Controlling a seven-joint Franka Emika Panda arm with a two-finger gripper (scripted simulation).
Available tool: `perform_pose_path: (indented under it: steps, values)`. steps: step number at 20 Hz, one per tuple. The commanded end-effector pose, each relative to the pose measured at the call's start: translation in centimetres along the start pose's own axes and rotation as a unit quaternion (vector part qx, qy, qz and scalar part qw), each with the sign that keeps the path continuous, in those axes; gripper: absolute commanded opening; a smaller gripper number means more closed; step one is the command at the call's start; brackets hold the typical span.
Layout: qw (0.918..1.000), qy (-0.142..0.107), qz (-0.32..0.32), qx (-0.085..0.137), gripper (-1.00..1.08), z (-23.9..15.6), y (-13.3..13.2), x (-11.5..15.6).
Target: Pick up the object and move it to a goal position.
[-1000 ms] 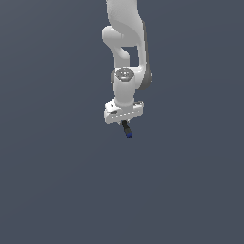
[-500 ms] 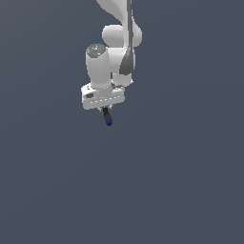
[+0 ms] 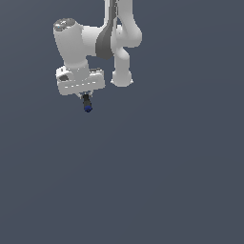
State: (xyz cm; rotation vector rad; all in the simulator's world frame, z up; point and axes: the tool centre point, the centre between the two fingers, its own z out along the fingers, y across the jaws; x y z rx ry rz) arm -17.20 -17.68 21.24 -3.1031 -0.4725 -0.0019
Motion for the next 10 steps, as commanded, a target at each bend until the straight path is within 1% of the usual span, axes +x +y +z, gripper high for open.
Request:
perform_pose_path:
  steps: [1, 5, 10]
  values:
    - [1.0000, 0.000, -0.001, 0.000, -1.00, -1.3, 1.5, -0.9]
    - [1.0000, -0.001, -0.001, -0.001, -1.00, -2.6, 3.2, -1.8]
    - [1.0000, -0.001, -0.001, -0.001, -1.00, -3.2, 3.9, -2.2]
